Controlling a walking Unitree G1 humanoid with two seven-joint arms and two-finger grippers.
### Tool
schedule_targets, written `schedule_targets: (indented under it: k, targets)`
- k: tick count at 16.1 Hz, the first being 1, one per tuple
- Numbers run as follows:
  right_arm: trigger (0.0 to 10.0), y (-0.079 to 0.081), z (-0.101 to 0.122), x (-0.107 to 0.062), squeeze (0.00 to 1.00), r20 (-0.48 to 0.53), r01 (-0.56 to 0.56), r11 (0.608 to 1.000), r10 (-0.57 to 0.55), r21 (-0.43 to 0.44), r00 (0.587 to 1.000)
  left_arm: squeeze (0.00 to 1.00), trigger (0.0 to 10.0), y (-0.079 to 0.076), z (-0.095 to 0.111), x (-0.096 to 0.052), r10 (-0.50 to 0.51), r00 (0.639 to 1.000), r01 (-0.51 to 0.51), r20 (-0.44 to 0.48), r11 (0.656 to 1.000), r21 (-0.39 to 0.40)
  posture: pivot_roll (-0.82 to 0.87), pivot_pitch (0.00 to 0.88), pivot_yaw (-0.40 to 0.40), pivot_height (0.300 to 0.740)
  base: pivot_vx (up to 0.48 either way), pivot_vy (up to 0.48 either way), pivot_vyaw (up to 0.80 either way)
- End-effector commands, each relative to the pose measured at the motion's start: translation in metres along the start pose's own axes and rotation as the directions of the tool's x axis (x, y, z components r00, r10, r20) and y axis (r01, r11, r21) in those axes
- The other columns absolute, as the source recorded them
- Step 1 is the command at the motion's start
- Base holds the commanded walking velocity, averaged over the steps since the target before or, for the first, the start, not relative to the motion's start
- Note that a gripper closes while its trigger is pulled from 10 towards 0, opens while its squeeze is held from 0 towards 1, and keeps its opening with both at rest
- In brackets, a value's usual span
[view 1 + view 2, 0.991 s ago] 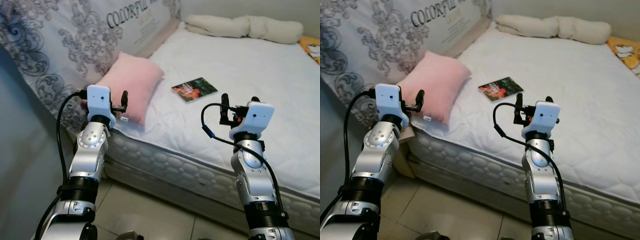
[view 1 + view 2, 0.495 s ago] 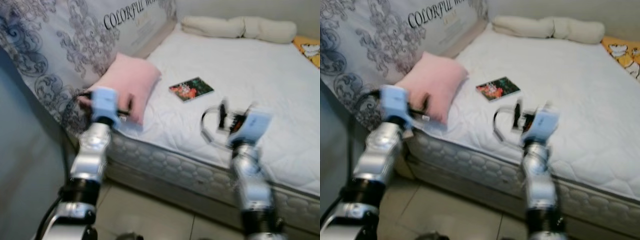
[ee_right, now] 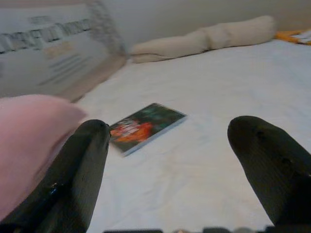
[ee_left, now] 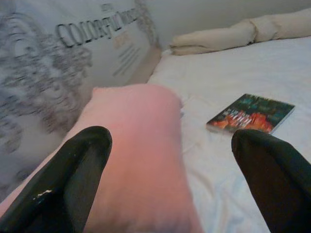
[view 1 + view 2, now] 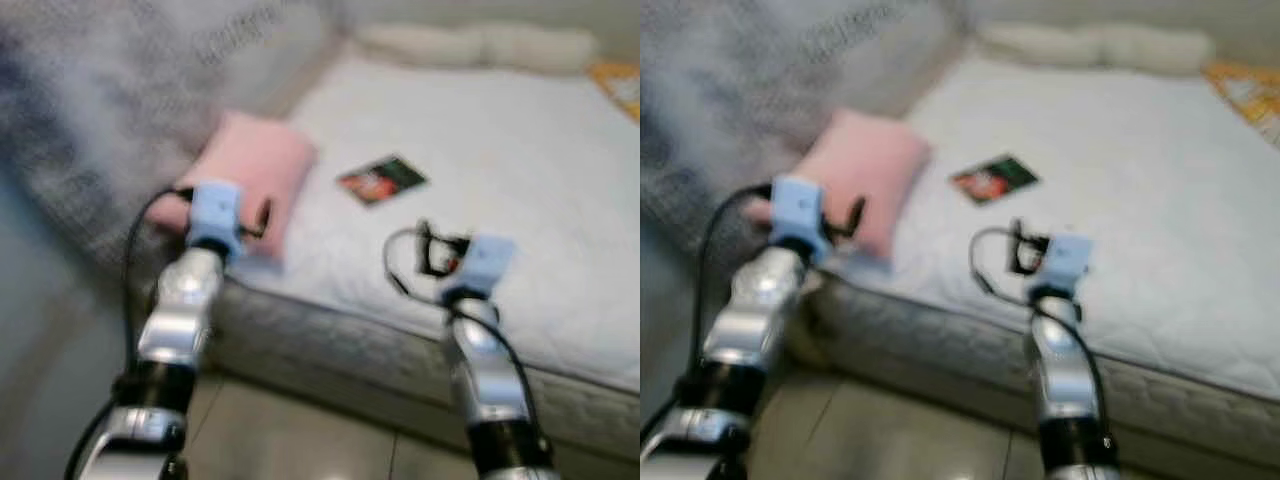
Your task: Clean up the room
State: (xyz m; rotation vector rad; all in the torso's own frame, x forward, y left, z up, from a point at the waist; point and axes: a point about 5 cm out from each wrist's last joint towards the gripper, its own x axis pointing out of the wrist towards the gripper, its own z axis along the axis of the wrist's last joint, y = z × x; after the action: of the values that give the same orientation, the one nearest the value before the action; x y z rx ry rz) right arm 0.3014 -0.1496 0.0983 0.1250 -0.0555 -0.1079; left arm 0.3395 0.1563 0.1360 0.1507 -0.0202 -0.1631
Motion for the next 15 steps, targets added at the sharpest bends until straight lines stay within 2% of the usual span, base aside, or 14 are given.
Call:
schedule_targets:
  k: [1, 9, 11, 13, 15]
  targets:
    - [10.0, -0.013, 0.006, 0.003, 0.00, 0.018, 0.035, 0.999, -0.035, -0.016, 0.999, 0.00, 10.0, -0.011, 0.007, 0.004, -0.033, 0.999, 0.033, 0.020, 0.999, -0.012, -0.07, 0.000, 0.047, 0.740, 0.480, 0.000, 0.00]
    - [10.0, -0.038, 0.023, 0.020, 0.00, 0.063, 0.114, 0.993, -0.112, -0.038, 0.992, 0.00, 10.0, -0.016, 0.009, 0.004, -0.055, 0.998, 0.055, 0.023, 0.998, -0.006, -0.07, 0.000, 0.048, 0.740, 0.480, 0.000, 0.00]
    - [10.0, -0.039, 0.021, 0.019, 0.00, 0.059, 0.117, 0.992, -0.114, -0.040, 0.992, 0.00, 10.0, -0.015, 0.009, 0.004, -0.055, 0.998, 0.055, 0.024, 0.998, -0.005, -0.07, 0.000, 0.048, 0.740, 0.480, 0.000, 0.00]
    - [10.0, -0.038, 0.019, 0.021, 0.00, 0.050, 0.109, 0.993, -0.106, -0.048, 0.993, 0.00, 10.0, -0.013, 0.010, 0.002, -0.034, 0.999, 0.035, 0.030, 0.999, -0.016, -0.05, 0.000, 0.048, 0.740, 0.000, 0.000, 0.00]
    - [10.0, -0.043, 0.024, 0.033, 0.00, 0.051, 0.133, 0.990, -0.130, -0.054, 0.990, 0.00, 10.0, -0.006, 0.010, -0.008, -0.029, 0.999, 0.029, 0.021, 1.000, 0.001, 0.00, 0.000, 0.045, 0.740, 0.000, 0.000, 0.00]
